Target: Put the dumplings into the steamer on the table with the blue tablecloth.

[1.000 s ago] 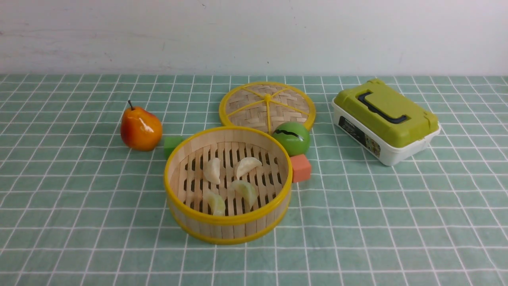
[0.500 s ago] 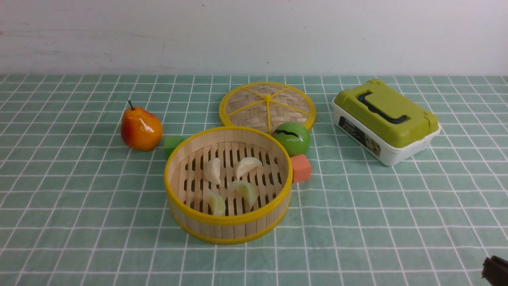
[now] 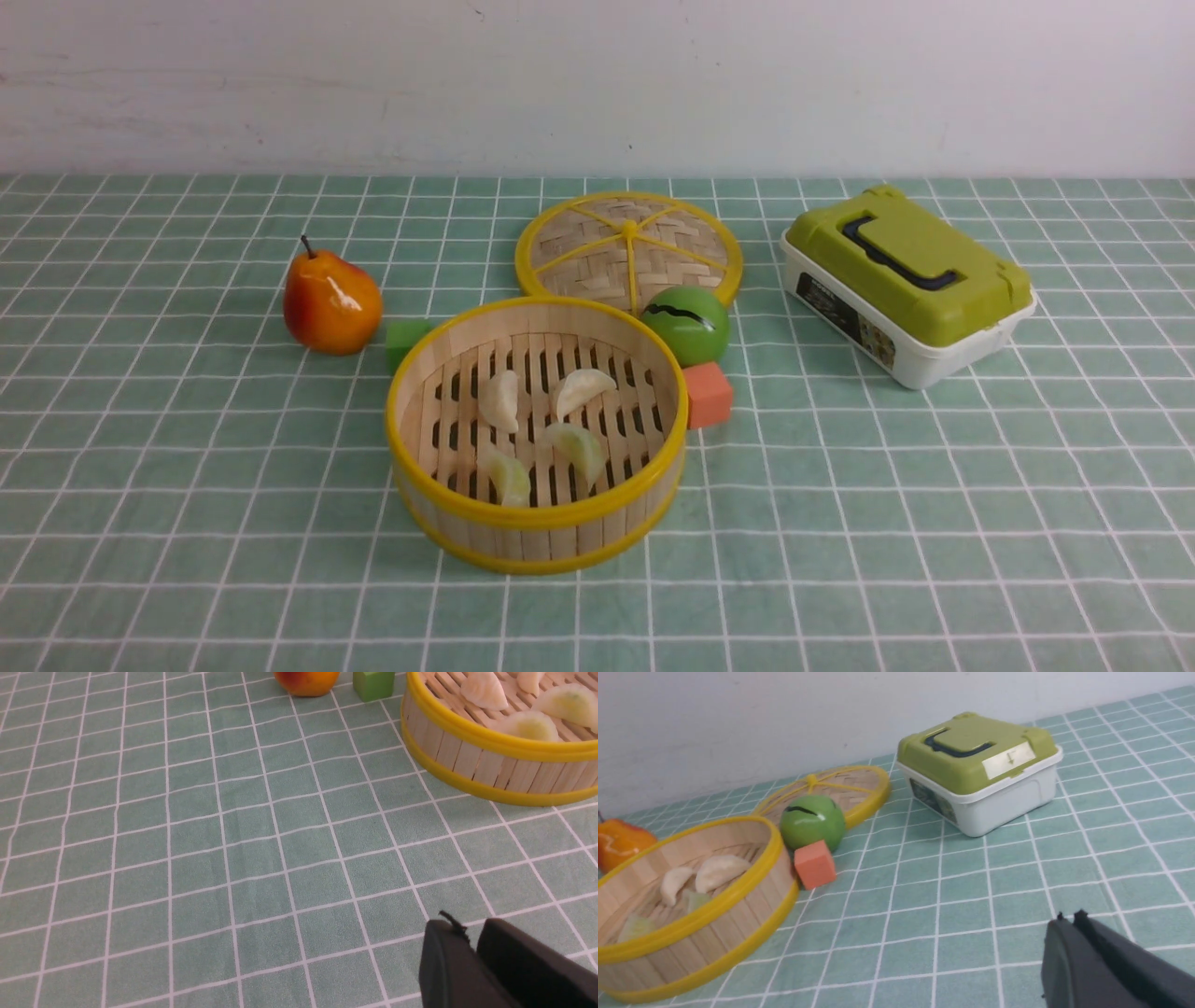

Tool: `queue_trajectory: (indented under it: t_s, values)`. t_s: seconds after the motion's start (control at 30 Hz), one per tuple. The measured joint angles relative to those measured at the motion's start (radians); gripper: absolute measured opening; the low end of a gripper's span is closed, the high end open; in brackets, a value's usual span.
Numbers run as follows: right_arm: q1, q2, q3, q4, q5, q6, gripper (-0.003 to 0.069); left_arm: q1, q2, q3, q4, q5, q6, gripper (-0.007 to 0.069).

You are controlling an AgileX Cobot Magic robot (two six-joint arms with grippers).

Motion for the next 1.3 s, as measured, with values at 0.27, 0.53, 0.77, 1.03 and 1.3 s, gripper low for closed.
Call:
queue_trajectory:
  t_s: [0.27, 0.53, 0.77, 1.03, 1.3]
  values:
    - [-0.114, 0.0, 0.0, 0.338, 0.069, -0.496, -0.001, 0.0, 0.0, 0.0, 0.0, 0.0, 0.0, 0.0108]
    - [-0.187, -0.001, -0.009, 0.489, 0.184, -0.632, -0.001, 0.0, 0.0, 0.0, 0.0, 0.0, 0.0, 0.0112]
    - [-0.188, -0.001, -0.009, 0.492, 0.187, -0.638, -0.0003, 0.0, 0.0, 0.0, 0.0, 0.0, 0.0, 0.0117]
    - [-0.188, -0.001, -0.009, 0.493, 0.187, -0.639, 0.0002, 0.0, 0.0, 0.0, 0.0, 0.0, 0.0, 0.0122]
    - [-0.188, -0.001, -0.009, 0.493, 0.187, -0.639, 0.0009, 0.0, 0.0, 0.0, 0.0, 0.0, 0.0, 0.0127]
